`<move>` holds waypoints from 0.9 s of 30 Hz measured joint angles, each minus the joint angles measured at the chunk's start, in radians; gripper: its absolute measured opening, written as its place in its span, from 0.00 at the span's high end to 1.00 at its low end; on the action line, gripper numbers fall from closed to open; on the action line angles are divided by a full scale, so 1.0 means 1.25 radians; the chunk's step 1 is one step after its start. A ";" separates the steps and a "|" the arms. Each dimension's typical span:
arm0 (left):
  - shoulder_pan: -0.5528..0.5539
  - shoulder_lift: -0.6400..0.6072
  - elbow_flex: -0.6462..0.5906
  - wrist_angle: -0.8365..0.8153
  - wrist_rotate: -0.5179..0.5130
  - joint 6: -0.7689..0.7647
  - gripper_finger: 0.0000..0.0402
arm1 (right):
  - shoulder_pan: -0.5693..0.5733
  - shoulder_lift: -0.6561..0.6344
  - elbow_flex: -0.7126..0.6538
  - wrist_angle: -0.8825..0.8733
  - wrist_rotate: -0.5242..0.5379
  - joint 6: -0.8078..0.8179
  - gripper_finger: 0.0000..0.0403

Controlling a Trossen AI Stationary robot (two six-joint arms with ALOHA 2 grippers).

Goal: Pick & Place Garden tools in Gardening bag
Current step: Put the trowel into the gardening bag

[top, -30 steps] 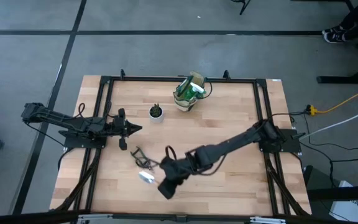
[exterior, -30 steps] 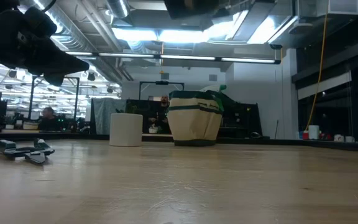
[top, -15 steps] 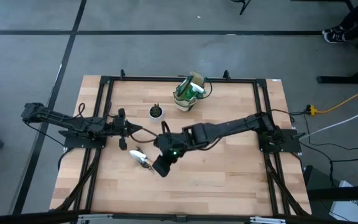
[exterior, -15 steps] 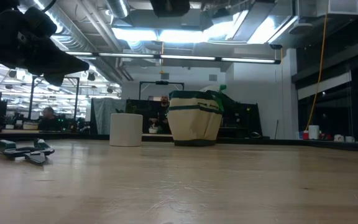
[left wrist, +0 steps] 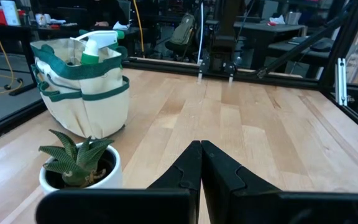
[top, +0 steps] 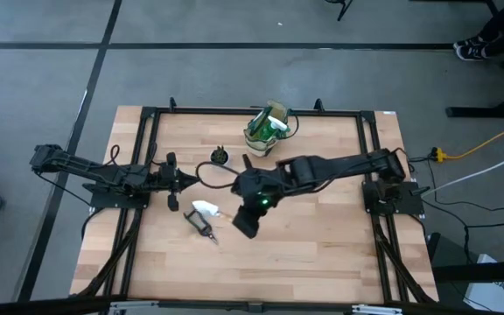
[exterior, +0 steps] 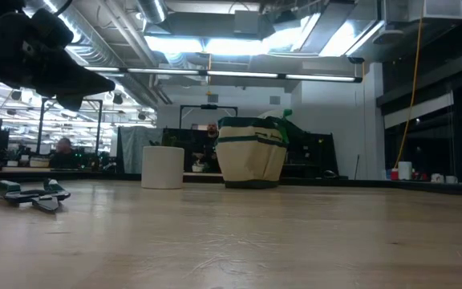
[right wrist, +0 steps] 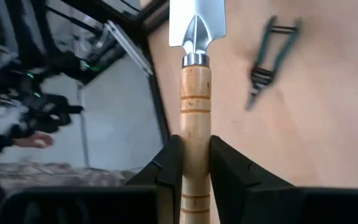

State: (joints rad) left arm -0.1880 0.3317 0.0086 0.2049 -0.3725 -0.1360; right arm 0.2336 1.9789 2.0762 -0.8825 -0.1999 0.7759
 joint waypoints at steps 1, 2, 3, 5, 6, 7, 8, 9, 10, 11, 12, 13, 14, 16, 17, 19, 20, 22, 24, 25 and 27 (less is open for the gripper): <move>0.000 0.000 0.000 0.001 0.000 0.000 0.99 | -0.003 -0.009 0.000 -0.026 0.007 -0.010 0.85; 0.000 0.000 0.000 0.002 0.000 0.000 0.99 | -0.007 -0.016 0.000 -0.048 0.011 -0.021 0.85; 0.000 0.000 0.000 0.000 0.000 0.000 0.99 | -0.010 -0.022 0.000 -0.072 0.015 -0.032 0.85; 0.000 0.000 0.000 0.000 0.000 0.000 0.99 | -0.018 -0.030 0.000 -0.110 0.022 -0.046 0.85; 0.000 0.000 0.000 0.000 0.000 0.000 0.99 | -0.022 -0.035 0.000 -0.121 0.028 -0.051 0.85; 0.000 0.000 0.000 0.000 0.000 0.000 0.99 | -0.026 -0.041 0.000 -0.134 0.030 -0.058 0.85; 0.000 0.000 0.000 0.000 0.000 0.000 0.99 | -0.032 -0.046 0.000 -0.145 0.033 -0.065 0.85; 0.000 0.000 0.000 0.000 0.000 0.000 0.99 | -0.037 -0.053 0.000 -0.150 0.033 -0.075 0.85; 0.000 0.000 0.000 0.000 0.000 0.000 0.99 | -0.044 -0.057 0.000 -0.156 0.033 -0.086 0.85; 0.000 0.000 0.000 0.002 0.000 0.000 0.99 | -0.052 -0.061 0.000 -0.163 0.032 -0.097 0.85; 0.000 0.000 0.000 0.001 0.000 0.000 0.99 | -0.061 -0.064 0.000 -0.171 0.032 -0.109 0.85; 0.000 0.000 0.000 0.000 0.000 0.000 0.99 | -0.071 -0.068 0.000 -0.186 0.032 -0.124 0.85; 0.000 0.000 0.000 0.001 0.000 0.000 0.99 | -0.082 -0.071 0.000 -0.206 0.032 -0.138 0.85; 0.000 0.000 0.000 0.000 0.000 0.000 0.99 | -0.105 -0.074 0.000 -0.238 0.032 -0.162 0.85; 0.000 0.000 0.000 0.001 0.000 0.000 0.99 | -0.117 -0.074 0.000 -0.260 0.032 -0.172 0.85; 0.000 0.000 0.000 0.000 0.000 0.000 0.99 | -0.138 -0.072 0.000 -0.297 0.032 -0.193 0.85; 0.000 0.000 0.000 0.000 0.000 0.000 0.99 | -0.148 -0.072 0.000 -0.305 0.032 -0.204 0.85; 0.000 0.000 0.000 0.000 0.000 0.000 0.99 | -0.167 -0.073 0.000 -0.319 0.032 -0.221 0.85; 0.000 0.000 0.000 0.000 0.000 0.000 0.99 | -0.184 -0.072 0.000 -0.327 0.032 -0.230 0.85; 0.000 0.000 0.000 0.000 0.000 0.000 0.99 | -0.191 -0.076 0.000 -0.335 0.032 -0.233 0.85; 0.000 0.000 0.000 0.000 0.000 0.000 0.99 | -0.204 -0.085 0.000 -0.368 0.033 -0.242 0.85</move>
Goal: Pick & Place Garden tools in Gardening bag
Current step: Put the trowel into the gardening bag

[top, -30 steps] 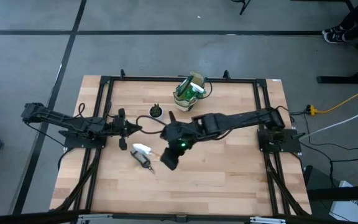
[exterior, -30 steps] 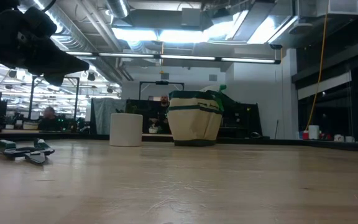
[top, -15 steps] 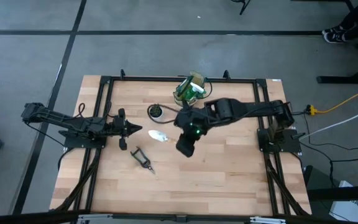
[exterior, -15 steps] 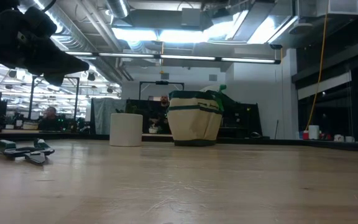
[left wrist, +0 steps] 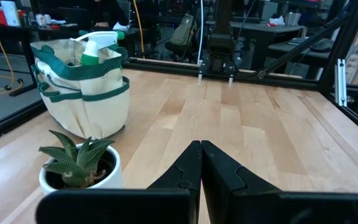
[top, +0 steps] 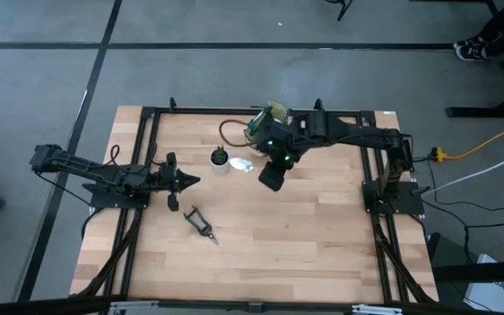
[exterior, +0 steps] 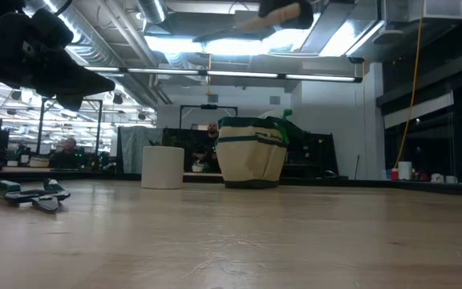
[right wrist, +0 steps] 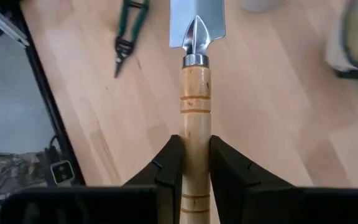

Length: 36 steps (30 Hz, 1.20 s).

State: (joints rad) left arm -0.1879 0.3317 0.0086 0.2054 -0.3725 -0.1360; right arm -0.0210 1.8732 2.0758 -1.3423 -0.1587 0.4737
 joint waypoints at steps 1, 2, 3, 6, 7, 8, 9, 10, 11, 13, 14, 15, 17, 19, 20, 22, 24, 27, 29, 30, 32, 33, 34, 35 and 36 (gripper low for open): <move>0.000 0.000 0.000 0.000 0.000 0.000 0.99 | -0.005 -0.002 0.000 -0.012 0.001 -0.006 0.85; 0.000 0.000 0.000 0.000 0.000 0.000 0.99 | -0.010 -0.004 0.000 -0.028 0.003 -0.009 0.85; 0.000 0.000 0.000 0.000 0.000 0.000 0.99 | -0.014 -0.005 -0.001 -0.049 0.009 -0.012 0.85; 0.000 0.000 0.000 0.000 0.000 0.000 0.99 | -0.026 -0.011 -0.001 -0.068 0.026 -0.018 0.85; 0.000 0.000 0.000 0.000 0.000 0.000 0.99 | -0.033 -0.017 -0.001 -0.075 0.026 -0.019 0.85; 0.000 0.000 0.000 0.000 0.000 0.000 0.99 | -0.041 -0.020 -0.001 -0.083 0.027 -0.020 0.85; 0.000 0.000 0.000 0.000 0.000 0.000 0.99 | -0.049 -0.023 -0.001 -0.082 0.031 -0.020 0.85; 0.000 0.000 0.000 0.000 0.000 0.000 0.99 | -0.056 -0.025 0.000 -0.082 0.042 -0.014 0.85; 0.000 0.000 0.000 0.000 0.000 0.000 0.99 | -0.065 -0.028 0.000 -0.089 0.051 -0.009 0.85; 0.000 0.000 0.000 0.000 0.000 0.000 0.99 | -0.081 -0.032 0.000 -0.118 0.068 0.003 0.85; 0.000 0.000 0.000 0.000 0.000 0.000 0.99 | -0.089 -0.034 0.000 -0.133 0.078 0.010 0.85; 0.000 0.000 0.000 0.000 0.000 0.000 0.99 | -0.097 -0.036 0.000 -0.154 0.090 0.014 0.85; 0.000 0.000 0.000 0.000 0.000 0.000 0.99 | -0.113 -0.036 -0.001 -0.191 0.118 0.019 0.85; 0.000 0.000 0.000 0.000 0.000 0.000 0.99 | -0.130 -0.036 -0.006 -0.179 0.127 0.019 0.85; 0.000 0.000 0.000 0.000 0.000 0.000 0.99 | -0.138 -0.036 -0.007 -0.182 0.127 0.019 0.85; 0.000 0.000 0.000 0.000 0.000 0.000 0.99 | -0.154 -0.036 -0.007 -0.183 0.127 0.021 0.85; 0.000 0.000 0.000 0.000 0.000 0.000 0.99 | -0.166 -0.035 -0.011 -0.183 0.127 0.040 0.85; 0.000 0.000 0.000 0.000 0.000 0.000 0.99 | -0.179 -0.033 -0.012 -0.183 0.127 0.055 0.85; 0.000 0.000 0.000 0.000 0.000 0.000 0.99 | -0.183 -0.033 -0.012 -0.183 0.127 0.055 0.85; 0.000 0.000 0.000 0.000 0.000 0.000 0.99 | -0.186 -0.033 -0.012 -0.183 0.127 0.055 0.85; 0.000 0.000 0.000 0.000 0.000 0.000 0.99 | -0.188 -0.033 -0.012 -0.183 0.127 0.055 0.85; 0.000 0.000 0.000 0.000 0.000 0.000 0.99 | -0.188 -0.033 -0.012 -0.183 0.127 0.055 0.86; 0.000 0.000 0.000 0.000 0.000 0.000 0.99 | -0.188 -0.033 -0.012 -0.181 0.128 0.055 0.86; 0.000 0.000 0.000 0.000 0.000 0.000 0.99 | -0.188 -0.030 -0.012 -0.175 0.130 0.056 0.86; 0.000 0.000 0.000 0.000 0.000 0.000 0.99 | -0.189 -0.028 -0.012 -0.171 0.131 0.058 0.86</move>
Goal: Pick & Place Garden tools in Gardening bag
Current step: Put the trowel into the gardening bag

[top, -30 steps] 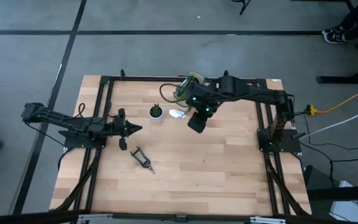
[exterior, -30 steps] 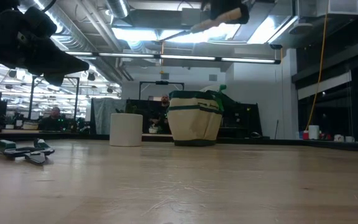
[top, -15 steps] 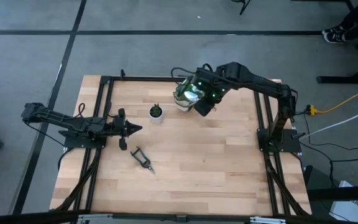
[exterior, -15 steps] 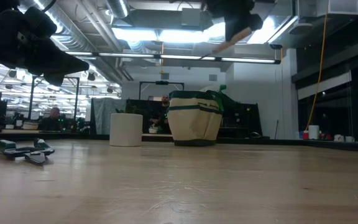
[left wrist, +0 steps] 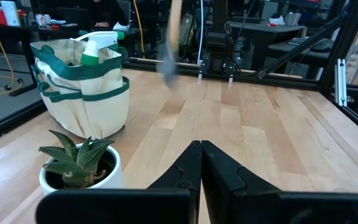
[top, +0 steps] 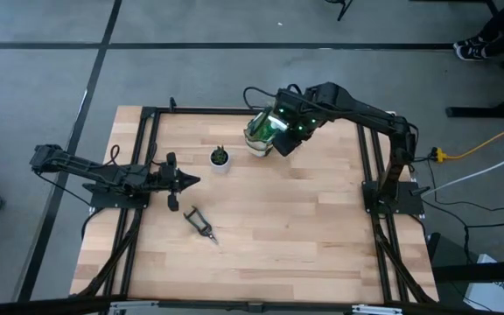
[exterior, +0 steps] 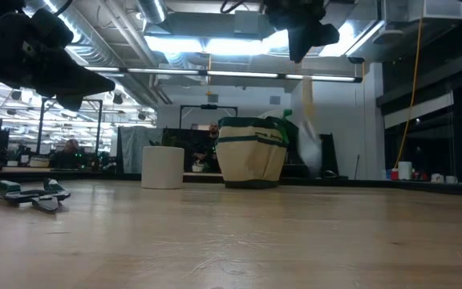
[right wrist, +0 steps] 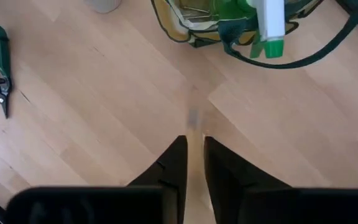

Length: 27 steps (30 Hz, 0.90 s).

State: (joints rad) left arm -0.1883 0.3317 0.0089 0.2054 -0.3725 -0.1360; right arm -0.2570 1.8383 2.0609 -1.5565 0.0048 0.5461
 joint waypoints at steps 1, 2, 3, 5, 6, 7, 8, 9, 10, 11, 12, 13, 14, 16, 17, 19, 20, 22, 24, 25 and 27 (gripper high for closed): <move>0.000 0.000 0.000 0.000 0.000 0.000 0.99 | -0.002 0.001 0.000 0.000 0.000 0.003 0.87; 0.000 0.000 0.000 0.000 0.000 0.000 0.99 | -0.004 0.001 0.000 0.001 0.000 0.005 0.87; 0.000 0.000 0.000 0.000 0.000 0.000 0.99 | -0.005 0.003 0.000 0.007 0.002 0.008 0.88; 0.000 0.000 0.000 0.000 0.000 0.000 0.99 | -0.005 0.008 0.000 0.022 0.002 0.016 0.90; 0.000 0.000 0.000 0.000 0.000 0.000 0.99 | -0.005 0.010 -0.001 0.021 0.002 0.016 0.90; 0.000 0.000 0.000 0.000 0.000 0.000 0.99 | -0.005 0.010 -0.001 0.020 0.002 0.016 0.91; 0.000 0.000 0.000 0.000 0.000 0.000 0.99 | -0.004 0.009 -0.001 0.019 -0.002 0.016 0.92; 0.000 0.000 0.000 0.000 0.000 0.000 0.99 | -0.001 0.008 -0.001 0.017 -0.007 0.017 0.92; 0.000 0.000 0.000 0.000 0.000 0.000 0.99 | 0.004 0.008 -0.001 0.016 -0.010 0.018 0.92; 0.000 0.000 0.000 0.000 0.000 0.000 0.99 | 0.011 0.008 -0.001 0.015 -0.010 0.018 0.92; 0.000 0.000 0.000 0.000 0.000 0.000 0.99 | 0.020 0.009 -0.001 0.014 -0.011 0.017 0.92; 0.000 0.000 0.000 0.000 0.000 0.000 0.99 | 0.030 0.009 -0.001 0.011 -0.016 0.015 0.92; 0.000 0.000 0.000 0.000 0.000 0.000 0.99 | 0.040 0.008 -0.001 0.009 -0.024 0.013 0.92; 0.000 0.000 0.000 0.000 0.000 0.000 0.99 | 0.062 0.009 -0.001 0.009 -0.031 0.012 0.92; 0.000 0.000 0.000 0.000 0.000 0.000 0.99 | 0.074 0.009 -0.001 0.009 -0.031 0.017 0.92; 0.000 0.000 0.000 0.000 0.000 0.000 0.99 | 0.097 0.007 -0.001 0.009 -0.031 0.035 0.92; 0.000 0.000 0.000 0.000 0.000 0.000 0.99 | 0.108 0.006 -0.001 0.007 -0.027 0.048 0.92; 0.000 0.000 0.000 0.000 0.000 0.000 0.99 | 0.133 0.005 -0.001 0.002 0.000 0.084 0.92; 0.000 0.000 0.000 0.000 0.000 0.000 0.99 | 0.159 0.000 -0.001 -0.011 0.030 0.124 0.92; 0.000 0.000 0.000 0.000 0.000 0.000 0.99 | 0.173 -0.003 -0.001 -0.013 0.039 0.139 0.92; 0.000 0.000 0.000 0.000 0.000 0.000 0.99 | 0.199 -0.005 -0.003 -0.012 0.058 0.162 0.91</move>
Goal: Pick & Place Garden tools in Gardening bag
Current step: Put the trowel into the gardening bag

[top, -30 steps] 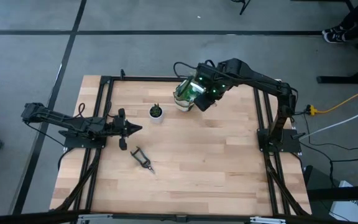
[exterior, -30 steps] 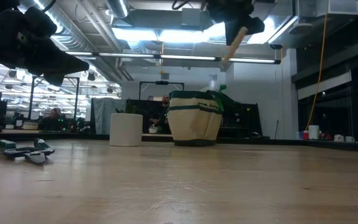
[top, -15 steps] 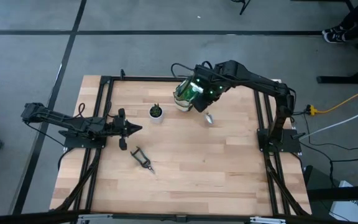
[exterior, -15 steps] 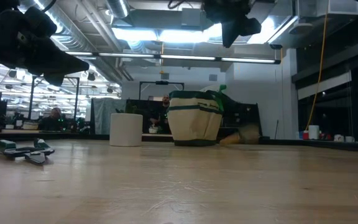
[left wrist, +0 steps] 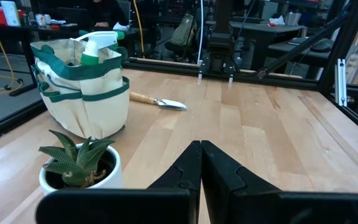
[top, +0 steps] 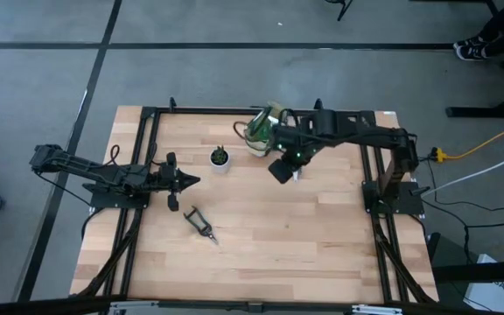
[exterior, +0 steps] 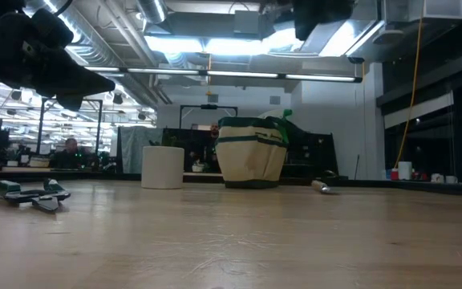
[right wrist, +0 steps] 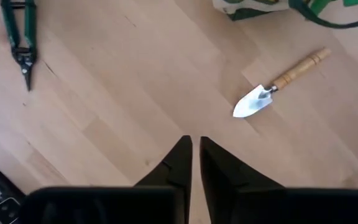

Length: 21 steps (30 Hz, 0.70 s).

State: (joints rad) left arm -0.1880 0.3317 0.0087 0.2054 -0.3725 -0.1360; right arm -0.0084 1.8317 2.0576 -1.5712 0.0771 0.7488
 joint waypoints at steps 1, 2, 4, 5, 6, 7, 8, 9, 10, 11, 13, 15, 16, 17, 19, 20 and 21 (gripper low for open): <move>0.000 0.000 0.000 0.000 0.000 0.000 0.99 | 0.012 0.000 -0.003 0.000 0.010 0.010 0.91; 0.000 0.000 0.000 0.000 0.000 0.000 0.99 | 0.023 0.001 -0.008 0.001 0.020 0.021 0.90; 0.000 0.000 0.000 0.000 0.000 0.000 0.99 | 0.039 0.001 -0.021 0.001 0.026 0.035 0.88; 0.000 0.000 0.000 0.000 0.000 0.000 0.99 | 0.044 0.001 -0.031 0.000 0.025 0.041 0.86; 0.000 0.000 0.000 0.000 0.000 0.000 0.99 | 0.048 0.001 -0.044 0.000 0.023 0.048 0.84; 0.000 0.000 0.000 0.000 0.000 0.000 0.99 | 0.050 0.001 -0.059 0.001 0.021 0.061 0.82; 0.000 0.000 0.000 0.000 0.000 0.000 0.99 | 0.050 0.001 -0.077 0.000 0.022 0.074 0.79; 0.000 0.000 0.000 0.000 0.000 0.000 0.99 | 0.051 0.001 -0.095 0.000 0.021 0.089 0.76; 0.000 0.000 0.000 0.000 0.000 0.000 0.99 | 0.050 0.001 -0.115 0.000 0.021 0.107 0.72; 0.000 0.000 0.000 0.000 0.000 0.000 0.99 | 0.050 0.001 -0.136 0.000 0.021 0.126 0.68; 0.000 0.000 0.000 0.000 0.000 0.000 0.99 | 0.050 0.001 -0.180 0.002 0.022 0.157 0.60; 0.000 0.000 0.000 0.000 0.000 0.000 0.99 | 0.050 0.001 -0.230 0.019 0.034 0.171 0.52; 0.000 0.000 0.000 0.000 0.000 0.000 0.99 | 0.050 0.001 -0.255 0.032 0.043 0.175 0.49; 0.000 0.000 0.000 0.000 0.000 0.000 0.99 | 0.050 0.001 -0.278 0.040 0.057 0.190 0.45; 0.000 0.000 0.000 0.000 0.000 0.000 0.99 | 0.046 0.000 -0.322 0.050 0.095 0.206 0.40; 0.000 0.000 0.000 0.000 0.000 0.000 0.99 | 0.041 0.000 -0.344 0.061 0.106 0.209 0.37; 0.000 0.000 0.000 0.000 0.000 0.000 0.99 | 0.032 0.000 -0.365 0.084 0.111 0.209 0.36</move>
State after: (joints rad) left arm -0.1880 0.3317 0.0088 0.2054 -0.3725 -0.1360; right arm 0.0319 1.8320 1.6016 -1.4668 0.2158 1.0103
